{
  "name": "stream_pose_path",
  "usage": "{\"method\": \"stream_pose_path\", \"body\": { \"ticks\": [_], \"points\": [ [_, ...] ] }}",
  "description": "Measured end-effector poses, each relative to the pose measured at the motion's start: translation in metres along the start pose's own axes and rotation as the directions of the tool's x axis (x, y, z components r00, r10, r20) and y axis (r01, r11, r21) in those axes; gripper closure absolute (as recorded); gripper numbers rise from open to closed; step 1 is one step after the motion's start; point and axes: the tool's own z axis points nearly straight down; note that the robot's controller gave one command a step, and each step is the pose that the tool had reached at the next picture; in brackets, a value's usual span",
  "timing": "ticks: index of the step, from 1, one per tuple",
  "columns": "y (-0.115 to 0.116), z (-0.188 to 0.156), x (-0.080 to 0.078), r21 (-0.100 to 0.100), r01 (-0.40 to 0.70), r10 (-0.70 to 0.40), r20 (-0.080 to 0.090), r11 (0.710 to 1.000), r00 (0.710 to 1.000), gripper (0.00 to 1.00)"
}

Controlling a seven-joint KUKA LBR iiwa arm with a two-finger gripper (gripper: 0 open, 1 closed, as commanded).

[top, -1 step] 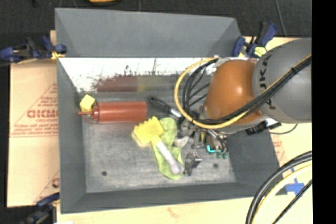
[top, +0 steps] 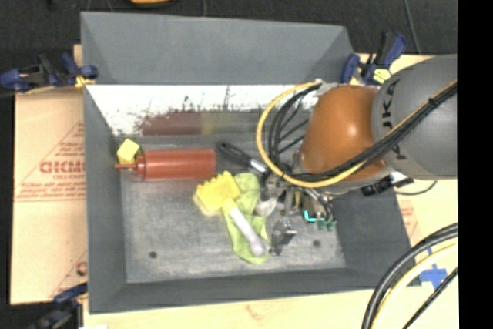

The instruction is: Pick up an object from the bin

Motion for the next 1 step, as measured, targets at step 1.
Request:
{"method": "stream_pose_path", "body": {
  "ticks": [1],
  "points": [
    [0.0527, 0.0570, 0.0323, -0.001, 0.102, -0.102, 0.005, 0.995, 0.995, 1.00]
  ]
}}
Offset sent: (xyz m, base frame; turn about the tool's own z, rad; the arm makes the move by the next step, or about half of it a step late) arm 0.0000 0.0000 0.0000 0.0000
